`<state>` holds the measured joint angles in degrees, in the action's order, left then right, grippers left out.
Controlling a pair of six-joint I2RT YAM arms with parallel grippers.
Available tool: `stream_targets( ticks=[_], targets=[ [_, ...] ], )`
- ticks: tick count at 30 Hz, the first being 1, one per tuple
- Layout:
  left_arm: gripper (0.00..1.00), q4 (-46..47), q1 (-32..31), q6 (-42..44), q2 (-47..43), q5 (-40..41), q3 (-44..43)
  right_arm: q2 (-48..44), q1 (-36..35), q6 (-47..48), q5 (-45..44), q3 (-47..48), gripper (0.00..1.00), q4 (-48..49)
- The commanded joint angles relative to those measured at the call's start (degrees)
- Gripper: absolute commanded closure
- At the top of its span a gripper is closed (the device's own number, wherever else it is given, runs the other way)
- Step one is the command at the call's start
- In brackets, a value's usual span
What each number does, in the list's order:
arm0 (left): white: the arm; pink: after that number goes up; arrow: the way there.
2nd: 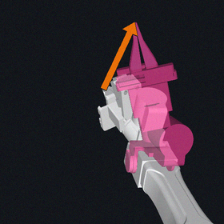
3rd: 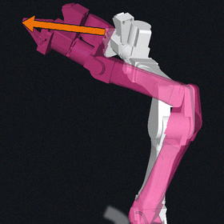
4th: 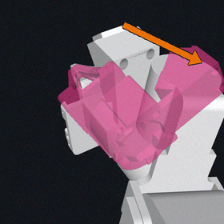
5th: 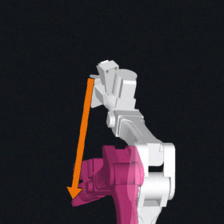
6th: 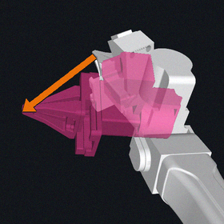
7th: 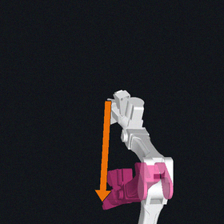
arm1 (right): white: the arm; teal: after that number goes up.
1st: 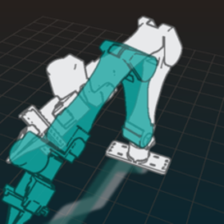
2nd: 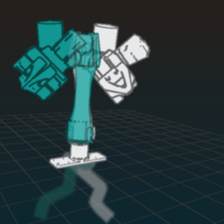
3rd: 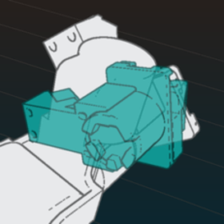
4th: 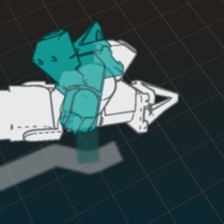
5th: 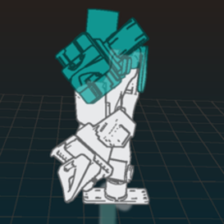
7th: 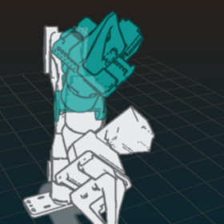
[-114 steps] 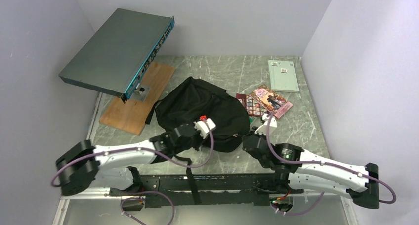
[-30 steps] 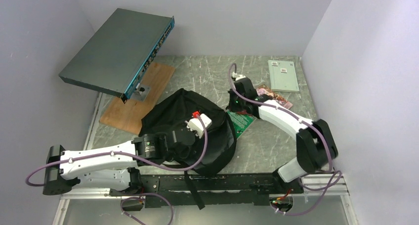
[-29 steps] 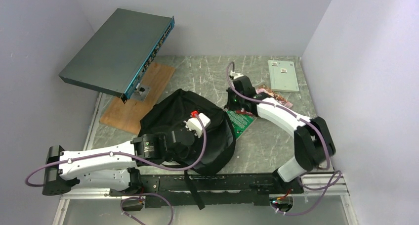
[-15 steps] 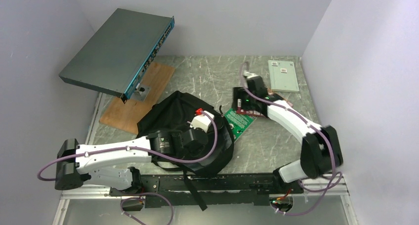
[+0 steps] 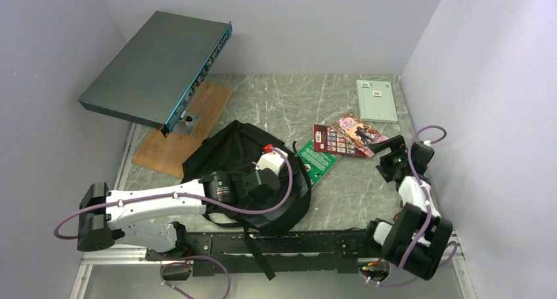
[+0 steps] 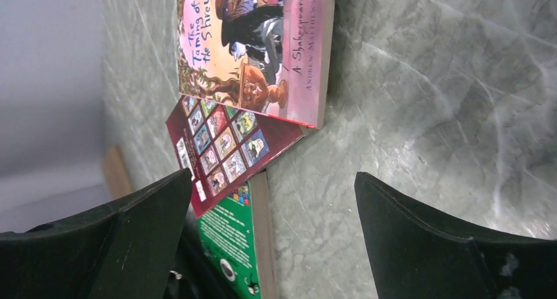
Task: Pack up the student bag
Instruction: Pick up the book from the center of the board.
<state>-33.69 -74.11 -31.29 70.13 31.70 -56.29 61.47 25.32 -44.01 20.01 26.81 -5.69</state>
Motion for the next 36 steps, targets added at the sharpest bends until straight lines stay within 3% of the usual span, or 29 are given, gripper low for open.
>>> stream_targets(
  ticks=[1,9,19,26,29,31,34,36],
  targets=[
    [1.00,-0.53,0.19,-1.08,0.27,-0.95,-2.52,6.54,4.90,-7.13,13.08,-3.07,0.05,16.55],
    [1.00,-1.03,0.19,-1.01,0.92,-1.00,-3.26,25.16,6.77,-12.70,19.67,-4.42,0.19,36.48],
    [1.00,-1.38,0.19,-1.14,1.76,-2.14,-3.21,32.72,8.52,-12.94,16.97,-5.13,0.25,43.46],
    [1.00,-2.35,0.19,-0.33,2.44,-2.93,-4.22,43.15,8.52,-17.81,20.72,-4.86,0.46,55.29],
    [1.00,-4.51,0.19,-1.22,2.28,-3.08,-5.06,46.21,8.59,-18.65,22.57,-3.96,0.62,58.25],
    [1.00,-4.00,0.19,-1.73,1.58,-3.25,-4.30,47.04,8.61,-18.82,23.29,-3.83,0.80,59.90],
    [1.00,-3.10,0.15,-2.22,0.89,-3.78,-3.07,44.97,8.63,-18.77,23.48,-5.05,0.93,60.06],
    [1.00,-3.99,0.19,-2.90,1.04,-3.88,-3.60,40.62,8.56,-16.29,23.27,-5.21,0.99,52.79]
  ],
)
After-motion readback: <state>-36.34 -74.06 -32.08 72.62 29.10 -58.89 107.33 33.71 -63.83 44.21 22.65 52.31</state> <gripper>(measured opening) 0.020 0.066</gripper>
